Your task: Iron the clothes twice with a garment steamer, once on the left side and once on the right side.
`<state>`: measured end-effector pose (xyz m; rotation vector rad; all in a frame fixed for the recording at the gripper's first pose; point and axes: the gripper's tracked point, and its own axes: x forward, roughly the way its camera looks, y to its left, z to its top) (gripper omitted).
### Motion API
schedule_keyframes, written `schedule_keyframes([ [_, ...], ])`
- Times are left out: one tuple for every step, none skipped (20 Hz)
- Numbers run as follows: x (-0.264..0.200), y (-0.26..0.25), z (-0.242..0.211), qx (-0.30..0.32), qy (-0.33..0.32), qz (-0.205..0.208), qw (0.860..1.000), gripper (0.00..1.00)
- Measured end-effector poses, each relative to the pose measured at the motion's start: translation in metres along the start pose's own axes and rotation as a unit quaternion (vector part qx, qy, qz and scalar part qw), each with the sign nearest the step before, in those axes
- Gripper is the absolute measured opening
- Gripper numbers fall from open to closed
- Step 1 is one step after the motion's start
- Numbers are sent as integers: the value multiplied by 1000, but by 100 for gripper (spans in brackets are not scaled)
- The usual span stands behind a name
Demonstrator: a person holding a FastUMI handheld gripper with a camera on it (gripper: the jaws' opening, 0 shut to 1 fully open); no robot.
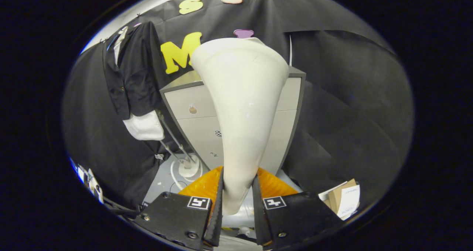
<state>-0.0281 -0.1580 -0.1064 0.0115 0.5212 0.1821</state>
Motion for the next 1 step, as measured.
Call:
schedule_keyframes([
  [1, 0, 1, 1, 0, 1, 1000, 39],
])
